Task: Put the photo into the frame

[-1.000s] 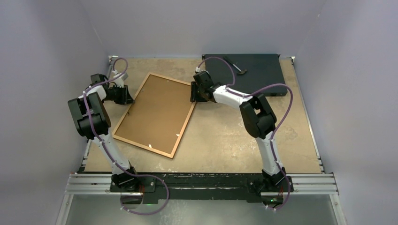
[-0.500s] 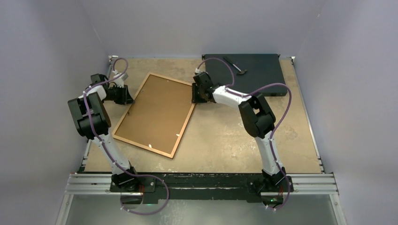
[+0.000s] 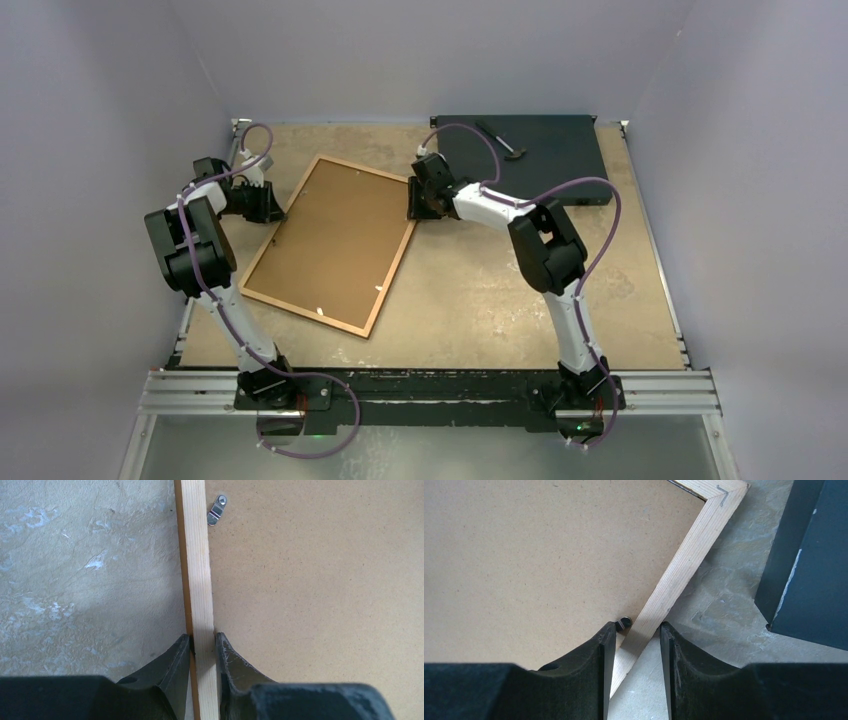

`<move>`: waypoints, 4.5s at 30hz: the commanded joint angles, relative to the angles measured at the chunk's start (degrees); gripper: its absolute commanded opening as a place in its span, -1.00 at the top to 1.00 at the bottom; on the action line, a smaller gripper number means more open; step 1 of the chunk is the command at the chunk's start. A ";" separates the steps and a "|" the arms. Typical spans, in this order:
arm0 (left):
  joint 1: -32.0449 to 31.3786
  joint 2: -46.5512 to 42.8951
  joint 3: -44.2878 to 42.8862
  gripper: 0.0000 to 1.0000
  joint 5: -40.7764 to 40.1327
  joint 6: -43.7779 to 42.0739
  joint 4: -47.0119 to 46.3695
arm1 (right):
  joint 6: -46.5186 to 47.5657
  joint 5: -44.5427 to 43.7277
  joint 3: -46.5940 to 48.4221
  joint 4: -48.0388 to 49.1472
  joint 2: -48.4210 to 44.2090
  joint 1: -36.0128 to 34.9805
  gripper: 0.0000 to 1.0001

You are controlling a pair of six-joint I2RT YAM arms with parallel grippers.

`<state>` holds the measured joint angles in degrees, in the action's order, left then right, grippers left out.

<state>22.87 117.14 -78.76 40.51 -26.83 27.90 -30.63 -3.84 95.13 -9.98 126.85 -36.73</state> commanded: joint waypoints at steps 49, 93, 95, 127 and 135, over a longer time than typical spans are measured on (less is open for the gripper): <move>0.87 1.42 2.16 0.68 -2.37 -4.40 8.05 | -8.47 -11.55 1.69 1.22 1.98 -2.32 0.20; 0.99 -2.87 -7.94 0.18 -2.85 -6.80 19.92 | 48.14 11.73 -15.15 3.25 -20.01 -8.00 -0.98; 0.95 -4.53 -8.60 0.11 -3.71 -7.11 21.05 | 58.44 5.94 -19.38 3.70 -21.83 -13.63 -0.98; 6.06 -18.52 -11.59 -0.40 -6.46 -5.78 28.04 | 65.56 0.28 -8.15 16.12 -4.47 -32.57 -0.90; 6.89 -18.82 -9.92 -0.41 -6.62 -9.89 31.80 | 70.17 10.11 -9.59 14.98 -7.84 -28.53 -0.98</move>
<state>29.26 100.71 -88.01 33.69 -33.91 57.36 37.21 0.05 85.65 6.31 123.37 -68.69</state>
